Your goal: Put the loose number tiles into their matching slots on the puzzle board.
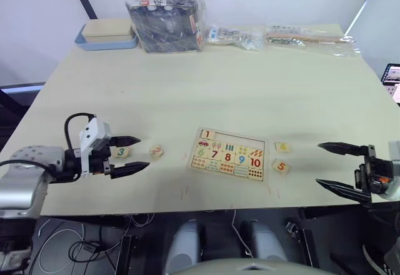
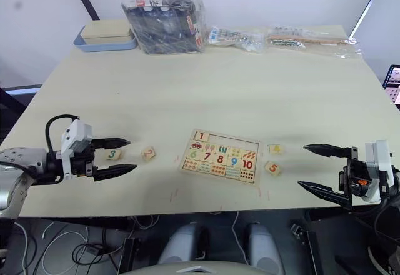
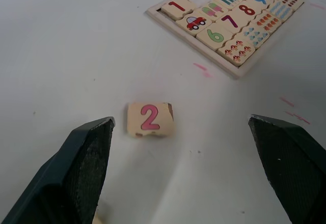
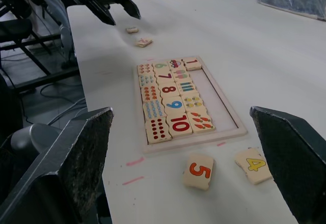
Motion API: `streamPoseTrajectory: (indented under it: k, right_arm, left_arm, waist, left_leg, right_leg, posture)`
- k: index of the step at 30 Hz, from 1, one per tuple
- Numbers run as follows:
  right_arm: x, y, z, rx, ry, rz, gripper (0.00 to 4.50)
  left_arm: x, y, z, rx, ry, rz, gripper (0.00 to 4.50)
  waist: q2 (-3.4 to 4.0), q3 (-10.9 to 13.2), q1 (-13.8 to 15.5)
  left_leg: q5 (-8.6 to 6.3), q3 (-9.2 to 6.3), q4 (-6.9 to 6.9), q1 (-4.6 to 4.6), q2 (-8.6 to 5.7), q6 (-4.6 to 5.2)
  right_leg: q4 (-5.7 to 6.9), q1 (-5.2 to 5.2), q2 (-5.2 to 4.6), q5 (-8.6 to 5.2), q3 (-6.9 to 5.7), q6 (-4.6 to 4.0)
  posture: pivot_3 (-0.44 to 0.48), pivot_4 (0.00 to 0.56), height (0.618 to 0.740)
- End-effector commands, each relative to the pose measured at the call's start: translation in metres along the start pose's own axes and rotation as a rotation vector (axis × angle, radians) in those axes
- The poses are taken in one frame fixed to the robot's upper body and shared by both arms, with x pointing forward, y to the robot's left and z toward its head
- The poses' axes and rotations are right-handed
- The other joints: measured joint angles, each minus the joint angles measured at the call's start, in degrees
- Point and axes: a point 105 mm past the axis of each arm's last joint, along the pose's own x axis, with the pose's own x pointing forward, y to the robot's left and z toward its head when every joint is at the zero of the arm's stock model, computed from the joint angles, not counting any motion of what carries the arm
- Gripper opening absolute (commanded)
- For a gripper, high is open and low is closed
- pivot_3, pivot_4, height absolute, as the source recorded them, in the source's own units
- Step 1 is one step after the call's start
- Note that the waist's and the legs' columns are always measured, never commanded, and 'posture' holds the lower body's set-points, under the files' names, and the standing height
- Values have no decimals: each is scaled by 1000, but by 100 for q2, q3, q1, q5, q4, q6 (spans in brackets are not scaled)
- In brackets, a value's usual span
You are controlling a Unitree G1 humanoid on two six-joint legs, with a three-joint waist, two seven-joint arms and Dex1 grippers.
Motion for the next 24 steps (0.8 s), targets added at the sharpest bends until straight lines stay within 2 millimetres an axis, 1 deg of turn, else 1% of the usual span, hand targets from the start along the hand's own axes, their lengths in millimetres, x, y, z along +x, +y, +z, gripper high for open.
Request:
streamPoseTrajectory:
  k: [1,8,11,15,19,23,24]
  right_arm:
    - [-1,4,12,-58,-15,-7,4500]
    - [0,9,12,-59,-11,-19,4500]
    - [0,10,12,-61,-10,-22,4500]
    - [-1,10,13,-69,-7,-34,4500]
    - [-2,10,13,-73,-6,-40,4500]
    - [-2,10,13,-73,-5,-46,4500]
    - [-3,10,12,-73,-4,-48,4500]
  left_arm:
    - [8,7,6,45,14,11,4450]
    - [26,19,2,55,57,52,4450]
    - [34,20,-2,67,75,39,4450]
    - [39,22,-6,68,89,47,4450]
    - [46,17,-13,77,111,49,4450]
    - [47,11,-15,77,111,53,3647]
    - [47,9,-15,75,108,52,3283]
  waist:
    - [-2,0,-1]
    - [-3,0,8]
    - [-3,0,4]
    - [-3,0,2]
    - [-4,0,3]
    - [-3,0,3]
    - [-3,0,3]
  left_leg:
    - [0,2,0,0,0,0]
    - [1,4,1,1,-3,1]
    - [1,5,2,2,-4,1]
    - [1,4,2,2,-3,1]
    - [1,4,2,2,-3,1]
    - [1,3,2,6,-2,1]
    - [1,3,2,6,-2,1]
  right_leg:
    - [-1,1,0,0,2,1]
    - [0,3,0,1,4,2]
    - [1,3,1,1,4,3]
    - [1,3,3,1,5,3]
    - [2,4,3,1,4,3]
    - [2,6,2,1,5,2]
    - [2,6,2,1,5,3]
  posture:
    - [0,150,740]
    - [0,150,740]
    - [0,150,740]
    - [0,150,740]
    - [0,150,740]
    - [0,150,740]
    - [0,150,740]
